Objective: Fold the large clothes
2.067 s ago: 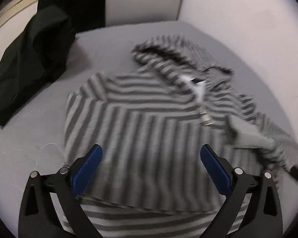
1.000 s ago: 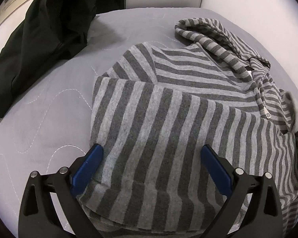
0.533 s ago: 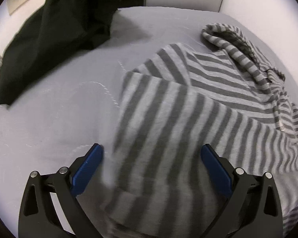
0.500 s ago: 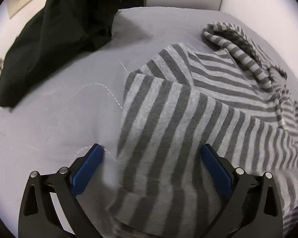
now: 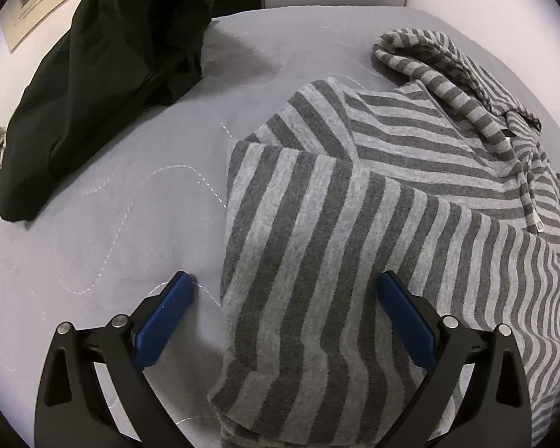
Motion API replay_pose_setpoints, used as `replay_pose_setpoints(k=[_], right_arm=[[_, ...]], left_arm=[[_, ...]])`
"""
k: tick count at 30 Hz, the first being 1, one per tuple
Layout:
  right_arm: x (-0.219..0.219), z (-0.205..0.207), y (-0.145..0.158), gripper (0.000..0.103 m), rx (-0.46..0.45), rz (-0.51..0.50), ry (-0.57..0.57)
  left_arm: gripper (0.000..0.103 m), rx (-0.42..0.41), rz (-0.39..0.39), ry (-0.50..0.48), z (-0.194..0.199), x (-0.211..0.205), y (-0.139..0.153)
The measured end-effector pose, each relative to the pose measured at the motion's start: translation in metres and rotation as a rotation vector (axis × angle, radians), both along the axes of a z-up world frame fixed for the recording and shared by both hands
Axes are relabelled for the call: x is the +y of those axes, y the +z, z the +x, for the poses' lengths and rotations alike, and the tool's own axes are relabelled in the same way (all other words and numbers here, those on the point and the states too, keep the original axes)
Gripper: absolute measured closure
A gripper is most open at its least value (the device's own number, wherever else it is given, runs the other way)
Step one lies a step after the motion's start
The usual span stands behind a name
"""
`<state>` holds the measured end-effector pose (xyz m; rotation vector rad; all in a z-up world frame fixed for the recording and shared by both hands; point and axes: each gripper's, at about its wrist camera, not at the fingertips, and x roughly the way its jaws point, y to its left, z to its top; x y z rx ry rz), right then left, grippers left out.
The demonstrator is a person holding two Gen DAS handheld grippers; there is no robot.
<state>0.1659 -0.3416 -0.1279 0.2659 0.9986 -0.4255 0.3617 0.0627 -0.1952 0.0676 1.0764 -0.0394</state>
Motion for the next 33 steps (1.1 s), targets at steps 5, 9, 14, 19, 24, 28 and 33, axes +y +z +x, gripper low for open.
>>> replay_pose_setpoints(k=[5,9,14,19,24,28,33], right_arm=[[-0.008,0.008,0.027,0.023,-0.059,0.022,0.049],[-0.01,0.036,0.016,0.023,-0.036,0.045,0.098],[-0.02,0.057,-0.013,0.054,0.024,0.079,0.098],[-0.019,0.053,-0.018,0.084,0.015,0.065,0.104],[-0.003,0.053,-0.004,0.089,-0.032,-0.032,0.137],[-0.003,0.061,0.015,0.089,-0.083,-0.085,0.139],[-0.009,0.07,0.038,0.089,-0.116,-0.114,0.142]], left_arm=[[0.006,0.006,0.026,-0.073,0.002,-0.018,0.01],[0.006,0.004,-0.005,-0.098,0.004,-0.029,0.014],[0.008,0.007,-0.064,-0.094,0.005,-0.03,0.012],[0.026,-0.007,-0.04,-0.089,0.002,-0.029,0.005],[0.028,-0.028,-0.028,-0.07,-0.001,-0.025,0.003],[0.018,-0.039,-0.017,-0.046,-0.003,-0.019,0.003],[0.012,-0.035,-0.023,-0.018,-0.004,-0.011,0.0]])
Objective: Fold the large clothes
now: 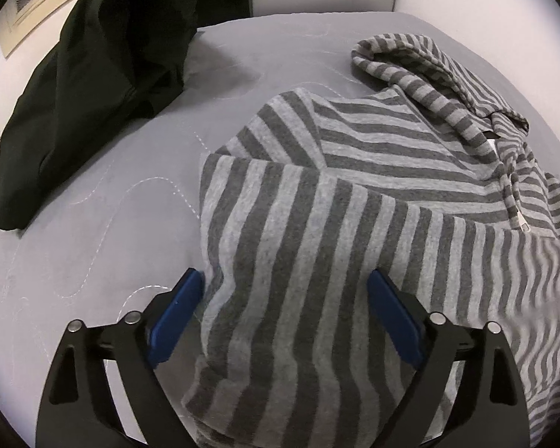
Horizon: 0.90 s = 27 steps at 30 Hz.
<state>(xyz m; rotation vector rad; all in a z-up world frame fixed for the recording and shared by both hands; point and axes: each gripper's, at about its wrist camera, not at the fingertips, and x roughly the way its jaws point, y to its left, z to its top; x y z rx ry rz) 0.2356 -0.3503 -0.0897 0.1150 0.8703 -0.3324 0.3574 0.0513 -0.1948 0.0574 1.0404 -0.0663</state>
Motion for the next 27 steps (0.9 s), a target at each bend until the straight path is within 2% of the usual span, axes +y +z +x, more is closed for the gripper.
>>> replay_pose_setpoints(k=[3,5,7,8,9,12,17,20,23,27], right_arm=[[-0.007,0.009,-0.013,0.087,0.071,0.016,0.007],[-0.013,0.014,-0.032,0.079,0.136,0.031,0.002],[-0.017,0.016,-0.044,0.063,0.167,0.011,-0.011],[-0.02,0.017,-0.051,0.046,0.186,0.0,-0.031],[-0.023,0.015,-0.053,0.034,0.193,-0.006,-0.047],[-0.034,0.009,-0.054,0.027,0.18,-0.01,-0.08],[-0.043,-0.005,-0.048,0.026,0.144,0.013,-0.112],[-0.04,-0.014,-0.036,0.021,0.114,0.013,-0.109],[-0.036,-0.018,-0.024,0.019,0.093,0.019,-0.1],[-0.027,-0.031,-0.002,0.017,0.075,0.027,-0.078]], left_arm=[[0.006,0.002,0.014,0.009,0.0,0.002,-0.002],[0.006,0.007,0.006,0.014,0.001,0.004,-0.004],[0.006,0.009,0.008,0.012,0.001,0.005,-0.004],[0.006,0.008,0.012,0.01,0.001,0.004,-0.005],[0.006,0.008,0.016,0.009,0.0,0.004,-0.005],[0.005,0.007,0.022,0.009,0.002,0.003,-0.005],[0.006,0.003,0.035,0.008,-0.001,-0.006,0.003],[0.006,0.019,0.037,-0.019,-0.004,-0.019,0.011],[0.006,0.02,0.039,-0.041,-0.009,-0.034,0.024],[0.006,0.024,-0.009,-0.059,-0.019,-0.05,0.05]])
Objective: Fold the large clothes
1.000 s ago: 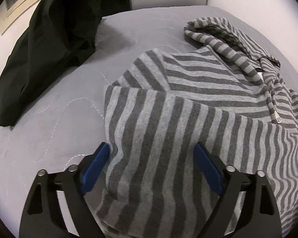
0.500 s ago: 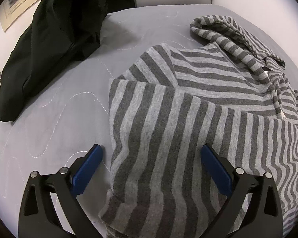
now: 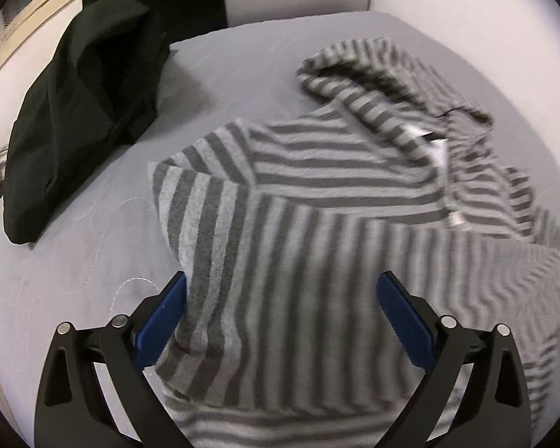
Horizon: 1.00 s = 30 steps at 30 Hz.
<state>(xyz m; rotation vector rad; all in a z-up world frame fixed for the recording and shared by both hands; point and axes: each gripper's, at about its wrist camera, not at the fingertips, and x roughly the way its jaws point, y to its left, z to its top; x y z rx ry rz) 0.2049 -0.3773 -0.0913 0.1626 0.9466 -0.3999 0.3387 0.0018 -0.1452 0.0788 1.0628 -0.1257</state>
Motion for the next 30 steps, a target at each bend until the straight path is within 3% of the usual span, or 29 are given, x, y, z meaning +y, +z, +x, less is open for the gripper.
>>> replay_pose_setpoints(k=[7,13,21,30], right_arm=[[0.015,-0.042,0.042,0.013,-0.05,0.026,0.005],[0.026,-0.075,0.062,0.012,-0.074,0.05,0.018],[0.01,-0.114,0.057,0.012,-0.067,0.077,-0.017],[-0.021,-0.148,0.024,0.011,-0.075,0.136,-0.128]], left_arm=[[0.006,-0.047,-0.038,-0.123,-0.034,-0.044,0.052],[0.006,-0.044,-0.072,-0.227,-0.063,-0.102,0.07],[0.006,-0.017,-0.071,-0.359,-0.09,-0.179,0.056],[0.006,0.01,-0.058,-0.43,-0.084,-0.247,0.005]])
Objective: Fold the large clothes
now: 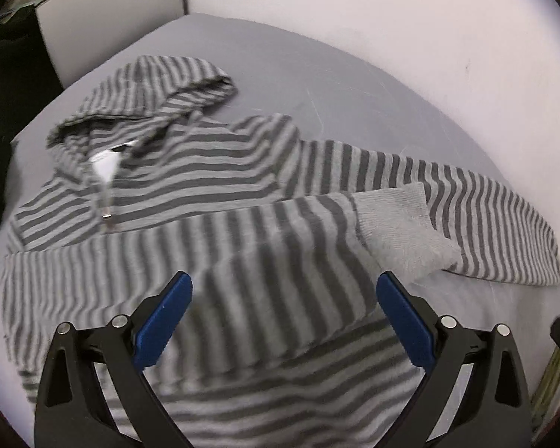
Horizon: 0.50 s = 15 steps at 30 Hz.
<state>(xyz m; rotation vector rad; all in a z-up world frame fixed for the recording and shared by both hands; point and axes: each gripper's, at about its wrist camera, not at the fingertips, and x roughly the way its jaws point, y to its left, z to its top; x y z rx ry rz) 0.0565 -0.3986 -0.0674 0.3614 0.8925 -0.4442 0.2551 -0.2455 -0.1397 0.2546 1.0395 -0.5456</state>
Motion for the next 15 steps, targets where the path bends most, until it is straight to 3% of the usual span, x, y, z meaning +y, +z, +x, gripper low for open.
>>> replay_pose_setpoints(k=[7,10,15], right_arm=[[-0.04,-0.032,-0.026,0.011,-0.086,0.126,-0.148],[-0.054,-0.045,-0.032,0.011,-0.14,0.162,-0.215],[-0.085,-0.07,-0.043,0.011,-0.25,0.254,-0.374]], left_arm=[[0.006,0.01,0.07,-0.08,0.005,-0.044,-0.037],[0.005,0.045,0.043,-0.065,0.01,-0.041,-0.048],[0.005,0.013,0.054,-0.089,0.005,-0.042,-0.051]])
